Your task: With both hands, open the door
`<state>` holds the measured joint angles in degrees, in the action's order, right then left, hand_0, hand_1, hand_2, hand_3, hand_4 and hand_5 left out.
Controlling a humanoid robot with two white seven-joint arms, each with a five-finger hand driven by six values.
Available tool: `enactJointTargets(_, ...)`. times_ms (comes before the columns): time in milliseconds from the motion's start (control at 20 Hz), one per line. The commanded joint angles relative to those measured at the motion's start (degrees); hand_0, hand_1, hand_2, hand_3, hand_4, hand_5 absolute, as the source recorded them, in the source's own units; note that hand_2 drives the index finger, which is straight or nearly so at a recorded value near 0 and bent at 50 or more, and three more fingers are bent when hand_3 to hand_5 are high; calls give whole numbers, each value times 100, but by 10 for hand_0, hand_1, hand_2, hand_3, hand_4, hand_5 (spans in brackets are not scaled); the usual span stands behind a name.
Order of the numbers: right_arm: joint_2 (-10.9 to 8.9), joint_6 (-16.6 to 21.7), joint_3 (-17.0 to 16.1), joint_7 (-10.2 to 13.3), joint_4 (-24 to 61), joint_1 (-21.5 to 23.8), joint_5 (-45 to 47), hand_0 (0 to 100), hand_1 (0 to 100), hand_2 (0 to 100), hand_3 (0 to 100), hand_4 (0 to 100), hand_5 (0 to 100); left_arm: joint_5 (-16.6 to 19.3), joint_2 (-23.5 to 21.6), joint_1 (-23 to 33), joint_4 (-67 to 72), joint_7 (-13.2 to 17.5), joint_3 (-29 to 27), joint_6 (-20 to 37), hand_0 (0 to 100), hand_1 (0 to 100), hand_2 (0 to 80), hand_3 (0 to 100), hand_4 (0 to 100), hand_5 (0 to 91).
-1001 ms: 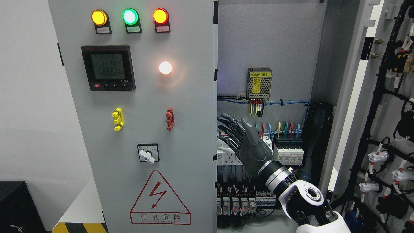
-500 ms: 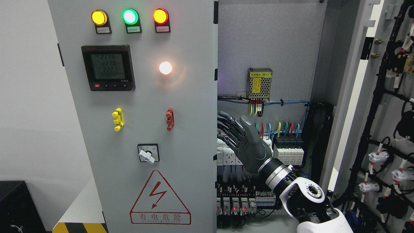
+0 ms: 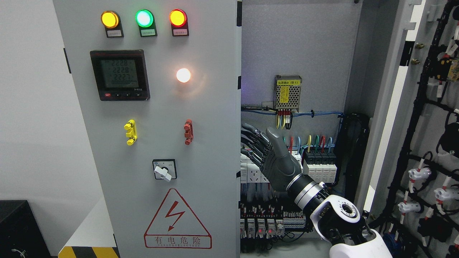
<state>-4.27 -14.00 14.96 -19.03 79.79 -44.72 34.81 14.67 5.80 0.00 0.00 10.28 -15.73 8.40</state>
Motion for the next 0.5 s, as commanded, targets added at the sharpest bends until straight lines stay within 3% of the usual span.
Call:
enactJointTargets(0,-21,-6,-2,-40,-25,-10,175,72,137,0,0,0,0,1,0,53,-123,0,0,-5,120,556,0,0,0,0)
enactJointTargets(350,-74,-59,6,-83,-7,-10,193,72,137,0,0,0,0,1,0,53,-123,0,0,4,120,556,0,0,0,0)
enactJointTargets(450,-65,-59,15,-259,10,-19,184,72,137,0,0,0,0,1,0,53,-123,0,0,4,120,556,0,0,0,0)
